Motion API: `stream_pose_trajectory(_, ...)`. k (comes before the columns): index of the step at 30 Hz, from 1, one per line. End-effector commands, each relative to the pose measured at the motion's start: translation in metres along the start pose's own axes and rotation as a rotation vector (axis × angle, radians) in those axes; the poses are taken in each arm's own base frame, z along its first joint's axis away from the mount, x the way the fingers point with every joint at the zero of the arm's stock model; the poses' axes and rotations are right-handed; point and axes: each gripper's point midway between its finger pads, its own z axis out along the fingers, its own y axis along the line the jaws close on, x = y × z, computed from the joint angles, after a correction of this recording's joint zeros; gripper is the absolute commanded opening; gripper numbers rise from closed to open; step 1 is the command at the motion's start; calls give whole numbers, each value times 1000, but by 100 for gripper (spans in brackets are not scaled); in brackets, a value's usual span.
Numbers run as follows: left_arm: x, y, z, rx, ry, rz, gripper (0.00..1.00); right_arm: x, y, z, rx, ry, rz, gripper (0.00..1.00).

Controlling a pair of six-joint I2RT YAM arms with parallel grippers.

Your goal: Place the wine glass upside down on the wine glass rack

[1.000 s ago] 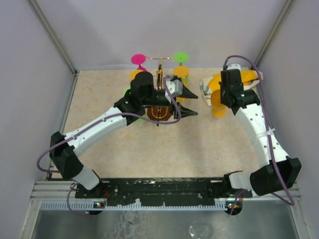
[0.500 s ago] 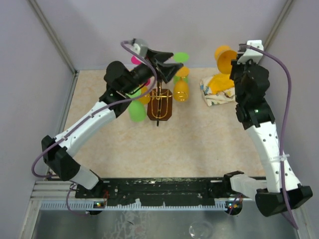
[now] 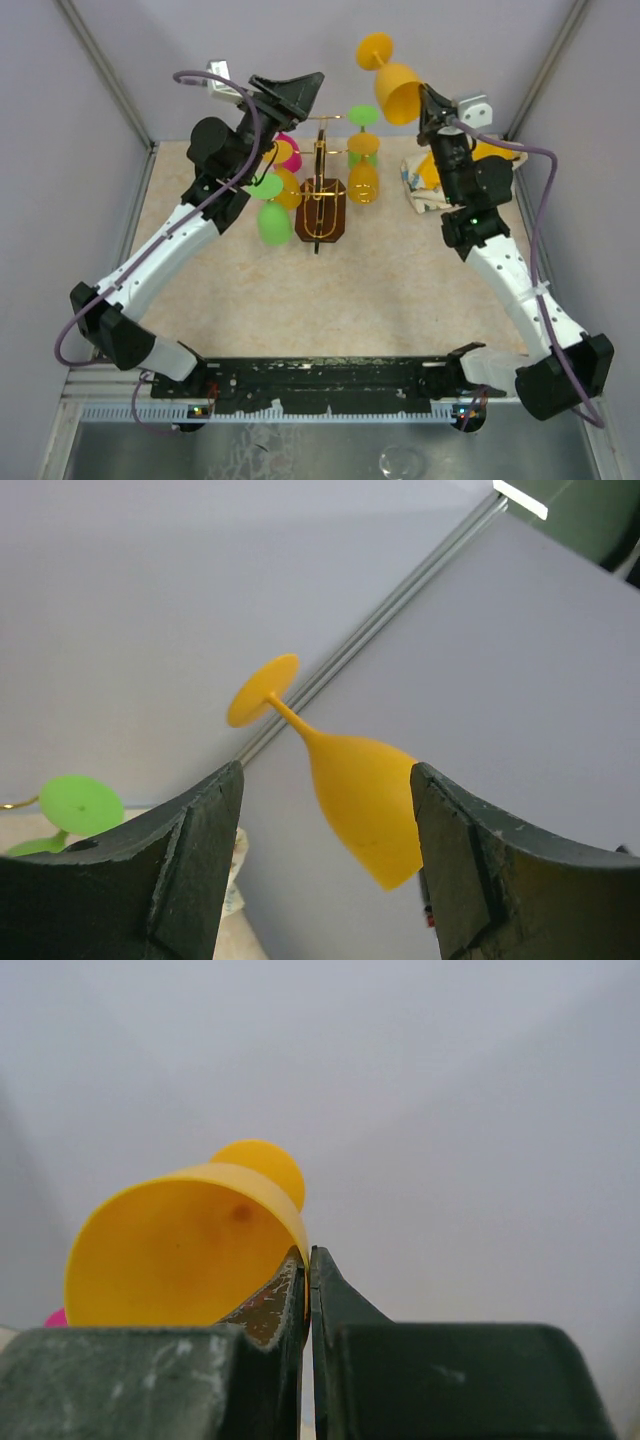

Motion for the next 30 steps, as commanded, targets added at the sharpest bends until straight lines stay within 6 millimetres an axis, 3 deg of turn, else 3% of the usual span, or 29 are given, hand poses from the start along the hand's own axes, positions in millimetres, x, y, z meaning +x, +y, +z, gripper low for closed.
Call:
stream_pose_trajectory(1,-27,-17,-6,24,-81,-186,74,-48,23,9,-59,-247,73,0)
stream_pose_trajectory(6,-16,-25,-6,78,-34,-314,73,-47,45,15,-102,-289,107,0)
stream_pose_trajectory(15,19,-20,2,115,87,-463,63,-45,89,15,-188,-309,96,0)
stream_pose_trajectory(26,16,-10,4,79,61,-435,63,-45,103,12,-230,-311,93,0)
stream_pose_trajectory(30,14,-8,4,84,50,-442,63,-43,117,6,-316,-302,91,0)
